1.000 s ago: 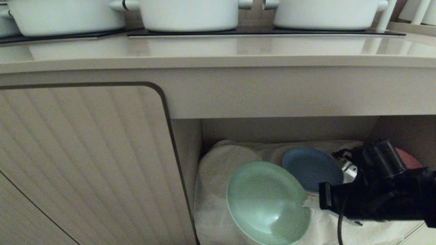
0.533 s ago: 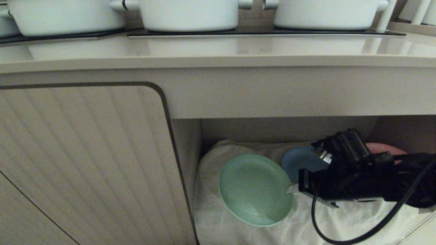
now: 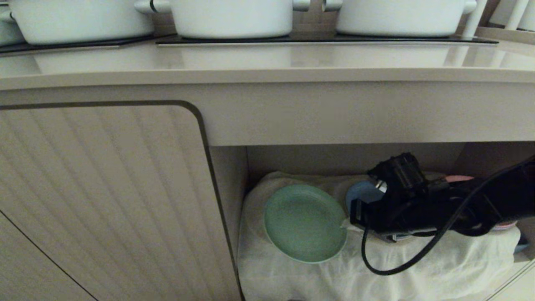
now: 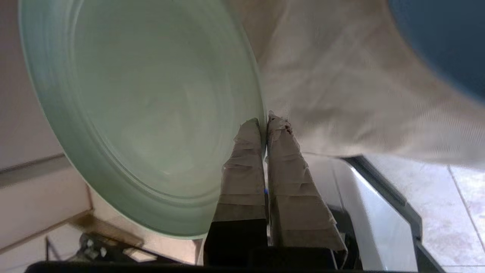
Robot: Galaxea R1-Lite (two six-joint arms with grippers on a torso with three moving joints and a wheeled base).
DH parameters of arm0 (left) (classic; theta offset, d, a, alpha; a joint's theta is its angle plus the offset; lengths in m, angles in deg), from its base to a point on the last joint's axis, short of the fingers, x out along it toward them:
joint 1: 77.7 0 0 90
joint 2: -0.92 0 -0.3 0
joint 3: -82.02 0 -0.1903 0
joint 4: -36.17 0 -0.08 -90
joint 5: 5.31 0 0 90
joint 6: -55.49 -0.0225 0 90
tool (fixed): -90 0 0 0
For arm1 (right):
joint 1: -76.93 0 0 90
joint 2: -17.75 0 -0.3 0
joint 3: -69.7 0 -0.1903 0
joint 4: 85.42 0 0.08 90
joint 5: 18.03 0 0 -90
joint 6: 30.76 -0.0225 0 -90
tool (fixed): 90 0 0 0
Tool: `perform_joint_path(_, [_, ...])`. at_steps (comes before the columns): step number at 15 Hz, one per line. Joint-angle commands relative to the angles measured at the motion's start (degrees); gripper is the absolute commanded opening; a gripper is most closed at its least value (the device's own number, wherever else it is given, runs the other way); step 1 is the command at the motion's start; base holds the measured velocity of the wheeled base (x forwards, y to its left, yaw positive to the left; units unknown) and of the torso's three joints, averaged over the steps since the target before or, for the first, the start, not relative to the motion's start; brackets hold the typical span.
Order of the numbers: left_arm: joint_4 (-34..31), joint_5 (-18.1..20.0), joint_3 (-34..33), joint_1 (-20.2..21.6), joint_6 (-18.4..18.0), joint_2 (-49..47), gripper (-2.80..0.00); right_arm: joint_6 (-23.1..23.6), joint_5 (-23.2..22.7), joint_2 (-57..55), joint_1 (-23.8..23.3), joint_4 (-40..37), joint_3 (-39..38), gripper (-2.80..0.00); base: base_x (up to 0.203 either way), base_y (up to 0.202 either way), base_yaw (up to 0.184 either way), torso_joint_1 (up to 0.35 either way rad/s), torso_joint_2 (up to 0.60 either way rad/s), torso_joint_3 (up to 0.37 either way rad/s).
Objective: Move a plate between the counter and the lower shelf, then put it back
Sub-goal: Put the plate in the cupboard
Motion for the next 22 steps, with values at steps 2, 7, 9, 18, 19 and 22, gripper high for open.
perform_joint_path(2, [0.0,0.0,0.0,0.0,0.1,0.0,-2.8,-0.2,0.3,-3.0,0.1,-0.1,2.2,-2.8,0.0,0.0,0.0,0.0,0.0,0.0])
perform_joint_path(7, [0.0,0.0,0.0,0.0,0.1,0.0,-2.8,-0.2,0.4,-6.5,0.4,-0.2,6.5,-2.8,0.0,0.0,0.0,0.0,0.0,0.0])
perform_joint_path(9, [0.0,0.0,0.0,0.0,0.1,0.0,-2.8,-0.2,0.5,-7.8,0.4,-0.3,8.2,-2.8,0.0,0.0,0.0,0.0,0.0,0.0])
perform_joint_path(18, [0.0,0.0,0.0,0.0,0.1,0.0,-2.8,-0.2,2.9,-12.8,2.7,-0.2,11.7,-2.8,0.0,0.0,0.0,0.0,0.0,0.0])
perform_joint_path(19, [0.0,0.0,0.0,0.0,0.1,0.0,-2.8,-0.2,3.0,-13.3,2.8,-0.2,12.4,-2.8,0.0,0.0,0.0,0.0,0.0,0.0])
perform_joint_path(22, [0.0,0.0,0.0,0.0,0.1,0.0,-2.8,-0.2,3.2,-14.5,2.7,-0.3,13.8,-2.8,0.0,0.0,0.0,0.0,0.0,0.0])
